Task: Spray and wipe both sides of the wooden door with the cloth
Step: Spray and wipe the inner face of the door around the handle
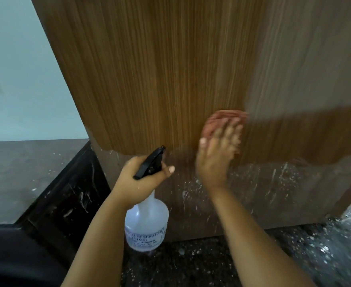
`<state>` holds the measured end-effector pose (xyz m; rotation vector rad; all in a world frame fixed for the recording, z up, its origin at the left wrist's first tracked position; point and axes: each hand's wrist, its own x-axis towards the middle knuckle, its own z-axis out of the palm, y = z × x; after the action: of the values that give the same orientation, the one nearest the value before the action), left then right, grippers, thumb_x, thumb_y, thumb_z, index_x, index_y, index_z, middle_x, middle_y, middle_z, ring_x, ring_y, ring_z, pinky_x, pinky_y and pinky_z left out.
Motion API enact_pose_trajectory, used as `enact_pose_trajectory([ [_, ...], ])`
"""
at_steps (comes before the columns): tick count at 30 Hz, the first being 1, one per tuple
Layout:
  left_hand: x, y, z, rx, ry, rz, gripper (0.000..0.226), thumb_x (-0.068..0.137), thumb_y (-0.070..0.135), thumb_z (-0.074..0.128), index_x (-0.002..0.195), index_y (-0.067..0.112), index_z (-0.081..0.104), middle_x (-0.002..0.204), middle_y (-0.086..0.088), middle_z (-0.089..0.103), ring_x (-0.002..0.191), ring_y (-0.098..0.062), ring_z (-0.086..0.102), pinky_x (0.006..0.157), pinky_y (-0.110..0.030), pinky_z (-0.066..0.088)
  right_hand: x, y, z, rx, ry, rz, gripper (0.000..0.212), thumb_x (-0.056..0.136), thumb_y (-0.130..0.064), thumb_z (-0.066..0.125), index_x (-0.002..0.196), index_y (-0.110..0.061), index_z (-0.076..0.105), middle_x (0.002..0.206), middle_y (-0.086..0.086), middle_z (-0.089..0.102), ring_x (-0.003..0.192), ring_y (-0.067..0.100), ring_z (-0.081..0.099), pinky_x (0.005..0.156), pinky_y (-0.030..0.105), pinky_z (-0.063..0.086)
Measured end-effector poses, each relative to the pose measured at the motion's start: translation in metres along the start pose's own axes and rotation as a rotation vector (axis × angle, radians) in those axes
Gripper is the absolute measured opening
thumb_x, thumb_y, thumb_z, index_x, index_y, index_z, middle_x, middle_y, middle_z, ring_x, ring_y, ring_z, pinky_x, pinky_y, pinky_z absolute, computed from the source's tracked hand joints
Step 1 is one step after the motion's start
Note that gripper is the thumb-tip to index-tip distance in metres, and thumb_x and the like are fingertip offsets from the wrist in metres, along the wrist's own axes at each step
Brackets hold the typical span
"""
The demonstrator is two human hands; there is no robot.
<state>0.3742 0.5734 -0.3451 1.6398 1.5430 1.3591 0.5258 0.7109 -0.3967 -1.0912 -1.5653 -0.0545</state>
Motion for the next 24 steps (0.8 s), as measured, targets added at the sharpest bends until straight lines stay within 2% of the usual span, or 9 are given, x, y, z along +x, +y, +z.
enact_pose_trajectory([
  [2, 0.002, 0.0, -0.01, -0.054, 0.009, 0.011, 0.041, 0.08, 0.043, 0.08, 0.079, 0.004, 0.065, 0.081, -0.03, 0.059, 0.084, -0.047, 0.061, 0.083, -0.06, 0.051, -0.034, -0.027, 0.024, -0.092, -0.216, -0.298, 0.072, 0.101, -0.032, 0.04, 0.157, -0.01, 0.0, 0.162, 0.009, -0.019, 0.15, 0.03, -0.016, 0.121, 0.047, -0.01],
  [4, 0.002, -0.003, -0.021, -0.1, 0.025, -0.004, 0.05, 0.077, 0.045, 0.081, 0.092, 0.0, 0.066, 0.09, -0.034, 0.061, 0.091, -0.051, 0.062, 0.087, -0.067, 0.049, -0.061, -0.035, 0.044, -0.228, -0.29, -0.523, 0.076, 0.097, -0.031, 0.044, 0.158, -0.019, -0.001, 0.163, 0.001, -0.019, 0.151, 0.024, -0.012, 0.121, 0.049, -0.003],
  [7, -0.002, -0.006, -0.035, -0.126, 0.057, -0.02, 0.019, 0.081, 0.031, 0.082, 0.092, 0.018, 0.074, 0.094, -0.025, 0.069, 0.096, -0.047, 0.065, 0.09, -0.066, 0.051, -0.066, -0.029, 0.05, -0.294, -0.274, -0.611, 0.069, 0.098, -0.032, 0.042, 0.158, -0.021, 0.008, 0.166, 0.003, 0.0, 0.152, 0.021, -0.001, 0.122, 0.046, 0.005],
  [9, -0.006, -0.01, -0.04, -0.128, 0.053, -0.04, 0.013, 0.079, 0.031, 0.082, 0.087, 0.024, 0.075, 0.091, -0.02, 0.07, 0.093, -0.042, 0.067, 0.09, -0.063, 0.053, -0.054, -0.023, 0.041, -0.34, -0.271, -0.689, 0.068, 0.099, -0.034, 0.041, 0.157, -0.021, 0.01, 0.164, 0.004, 0.009, 0.152, 0.022, 0.003, 0.122, 0.044, 0.008],
  [11, -0.007, -0.016, -0.044, -0.094, 0.061, -0.036, 0.018, 0.08, 0.035, 0.082, 0.081, 0.021, 0.072, 0.084, -0.022, 0.068, 0.088, -0.042, 0.066, 0.087, -0.062, 0.052, -0.037, -0.018, 0.03, -0.331, -0.26, -0.643, 0.066, 0.1, -0.036, 0.038, 0.157, -0.022, 0.007, 0.164, 0.003, 0.006, 0.152, 0.021, -0.001, 0.122, 0.045, 0.008],
  [13, -0.006, -0.021, -0.048, -0.058, 0.058, -0.017, 0.021, 0.083, 0.034, 0.08, 0.076, 0.018, 0.068, 0.08, -0.022, 0.066, 0.083, -0.04, 0.065, 0.083, -0.06, 0.052, -0.021, -0.021, 0.022, -0.288, -0.212, -0.494, 0.065, 0.102, -0.036, 0.035, 0.157, -0.02, 0.004, 0.164, 0.002, -0.001, 0.152, 0.022, -0.006, 0.123, 0.044, 0.002],
  [16, -0.005, -0.026, -0.047, -0.039, 0.056, -0.026, 0.02, 0.085, 0.032, 0.079, 0.074, 0.02, 0.067, 0.075, -0.016, 0.064, 0.078, -0.036, 0.065, 0.078, -0.057, 0.053, -0.002, -0.029, 0.012, -0.266, -0.162, -0.359, 0.065, 0.103, -0.037, 0.033, 0.156, -0.019, 0.0, 0.163, 0.003, -0.007, 0.152, 0.024, -0.007, 0.123, 0.045, 0.0],
  [20, -0.008, -0.025, -0.049, -0.062, -0.021, -0.059, 0.031, 0.076, 0.046, 0.075, 0.072, 0.016, 0.066, 0.076, -0.016, 0.065, 0.082, -0.036, 0.066, 0.086, -0.059, 0.054, 0.004, -0.027, 0.001, -0.357, -0.202, -0.401, 0.064, 0.104, -0.041, 0.028, 0.157, -0.019, -0.002, 0.163, 0.004, -0.012, 0.152, 0.025, -0.008, 0.123, 0.042, -0.006],
  [24, -0.016, -0.025, -0.052, -0.011, -0.119, -0.101, 0.035, 0.078, 0.044, 0.078, 0.074, 0.012, 0.063, 0.074, -0.019, 0.064, 0.08, -0.039, 0.066, 0.085, -0.057, 0.055, 0.004, -0.031, 0.003, -0.323, -0.18, -0.405, 0.067, 0.104, -0.041, 0.029, 0.157, -0.02, -0.007, 0.163, 0.005, -0.011, 0.151, 0.023, -0.012, 0.123, 0.042, -0.005],
])
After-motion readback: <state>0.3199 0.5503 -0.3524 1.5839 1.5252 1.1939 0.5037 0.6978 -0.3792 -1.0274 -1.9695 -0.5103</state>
